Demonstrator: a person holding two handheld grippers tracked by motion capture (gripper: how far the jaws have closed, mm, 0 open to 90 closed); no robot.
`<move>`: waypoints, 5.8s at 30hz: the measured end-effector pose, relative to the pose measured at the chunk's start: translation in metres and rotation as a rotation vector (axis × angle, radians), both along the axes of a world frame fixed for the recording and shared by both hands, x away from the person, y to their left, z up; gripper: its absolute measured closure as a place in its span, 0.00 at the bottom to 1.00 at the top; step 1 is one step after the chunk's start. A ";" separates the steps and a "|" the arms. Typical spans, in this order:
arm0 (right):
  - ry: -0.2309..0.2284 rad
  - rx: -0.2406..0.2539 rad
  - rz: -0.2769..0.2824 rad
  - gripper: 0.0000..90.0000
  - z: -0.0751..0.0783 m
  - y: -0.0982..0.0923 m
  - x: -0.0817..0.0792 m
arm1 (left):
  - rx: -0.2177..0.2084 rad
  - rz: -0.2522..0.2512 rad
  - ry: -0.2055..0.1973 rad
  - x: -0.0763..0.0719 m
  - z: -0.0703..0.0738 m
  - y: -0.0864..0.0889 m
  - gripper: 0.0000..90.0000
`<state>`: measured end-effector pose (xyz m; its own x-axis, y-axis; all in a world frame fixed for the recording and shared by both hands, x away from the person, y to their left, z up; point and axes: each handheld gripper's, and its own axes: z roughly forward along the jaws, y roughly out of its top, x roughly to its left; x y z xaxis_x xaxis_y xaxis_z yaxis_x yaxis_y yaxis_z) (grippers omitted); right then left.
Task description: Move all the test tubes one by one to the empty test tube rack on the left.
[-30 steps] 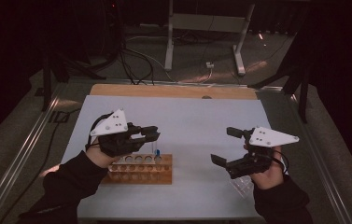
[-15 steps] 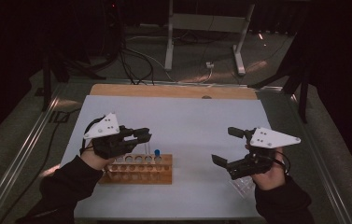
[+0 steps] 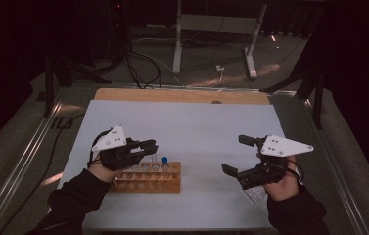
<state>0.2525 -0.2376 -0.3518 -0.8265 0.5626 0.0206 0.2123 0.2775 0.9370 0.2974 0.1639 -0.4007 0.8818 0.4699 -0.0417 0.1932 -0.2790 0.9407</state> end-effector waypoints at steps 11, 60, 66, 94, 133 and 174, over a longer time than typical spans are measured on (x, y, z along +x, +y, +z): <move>0.002 -0.003 0.003 0.00 0.000 0.000 -0.001 | 0.009 -0.003 0.039 -0.001 -0.024 -0.004 0.86; -0.112 0.021 -0.046 0.00 0.023 -0.040 -0.010 | -0.078 -0.006 0.033 -0.022 -0.019 0.017 0.17; -0.065 0.022 -0.138 0.07 0.019 -0.073 -0.013 | -0.090 -0.040 0.048 -0.030 -0.018 0.021 0.02; 0.187 -0.051 -0.294 0.52 -0.097 -0.137 -0.028 | -0.105 -0.002 0.024 -0.027 -0.027 0.034 0.01; 0.157 -0.133 -0.278 0.83 -0.075 -0.136 -0.025 | -0.101 -0.012 0.029 -0.026 -0.028 0.033 0.01; 0.064 -0.106 -0.007 0.83 0.000 -0.057 0.007 | -0.073 -0.079 0.048 -0.026 -0.006 0.007 0.01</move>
